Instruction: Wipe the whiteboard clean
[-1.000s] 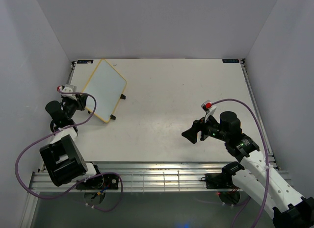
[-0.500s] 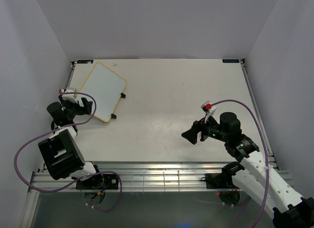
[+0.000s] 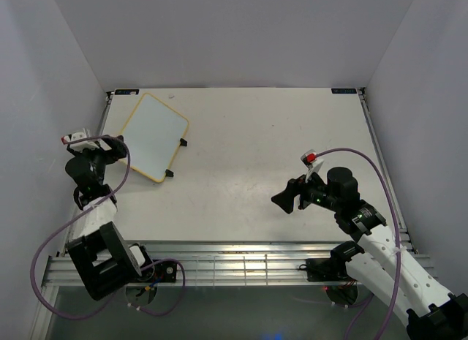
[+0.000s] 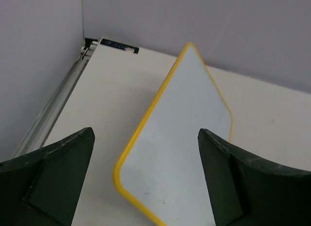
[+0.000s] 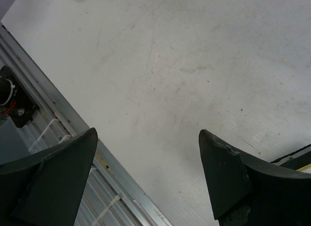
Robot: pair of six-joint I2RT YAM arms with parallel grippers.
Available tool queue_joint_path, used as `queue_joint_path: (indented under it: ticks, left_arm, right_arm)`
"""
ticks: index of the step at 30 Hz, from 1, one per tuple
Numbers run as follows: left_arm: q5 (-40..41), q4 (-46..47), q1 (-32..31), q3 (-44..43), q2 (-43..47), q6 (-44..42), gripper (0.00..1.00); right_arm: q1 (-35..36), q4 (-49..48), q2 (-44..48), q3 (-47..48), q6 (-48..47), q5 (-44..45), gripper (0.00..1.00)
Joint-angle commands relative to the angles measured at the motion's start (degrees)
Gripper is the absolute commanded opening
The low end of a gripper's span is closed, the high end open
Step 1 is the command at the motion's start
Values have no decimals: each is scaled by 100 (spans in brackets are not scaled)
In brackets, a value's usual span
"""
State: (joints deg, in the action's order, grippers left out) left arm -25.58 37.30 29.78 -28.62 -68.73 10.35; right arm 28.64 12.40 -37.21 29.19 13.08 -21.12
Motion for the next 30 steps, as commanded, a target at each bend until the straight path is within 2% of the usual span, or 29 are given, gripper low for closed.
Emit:
queue_joint_path:
  ticks: [1, 2, 4, 5, 8, 9, 12, 17, 19, 22, 24, 27, 30]
  left_arm:
    - [527, -46, 10, -38, 833, 1265, 98]
    - [650, -369, 10, -73, 1235, 1799, 98]
    - [651, -958, -7, -336, 1598, 2329, 98]
    - [381, -1562, -42, -441, 1817, 2662, 98]
    - [-139, -2427, -183, -645, 2117, 3042, 98]
    - [-401, -2577, -235, -619, 2388, 3061, 98]
    - [-395, -3403, -718, -627, 2924, 2607, 98]
    - [-211, -4878, -1667, -680, 3409, 1428, 98]
    - [-218, -5108, -2053, -575, 3654, 1138, 98]
    - [-499, -5233, -2274, -320, 3910, 1048, 98]
    - [-597, -5224, -2441, -337, 4218, 1013, 98]
    - [-597, -5198, -2582, -311, 4508, 960, 98]
    - [-843, -5119, -2635, -249, 4561, 969, 98]
  right_arm:
    - [36, 7, 12, 104, 10, 512, 90]
    - [45, 77, -5, 113, 54, 643, 91]
    - [36, 148, -171, 157, 98, 1012, 91]
    - [36, 244, -259, 166, 124, 1240, 91]
    - [36, 525, -646, 210, 370, 1794, 91]
    - [36, 552, -691, 166, 623, 2440, 91]
    - [36, 491, -700, -88, 915, 3287, 91]
    - [27, 377, -989, -168, 1047, 3237, 91]
    - [27, 281, -1095, -194, 1056, 3203, 91]
    - [27, 158, -1349, -177, 1117, 3044, 91]
    - [27, 201, -1508, -168, 1249, 3288, 91]
    - [27, 157, -1666, -212, 1381, 3527, 91]
    - [27, -106, -1789, -238, 1320, 3230, 91]
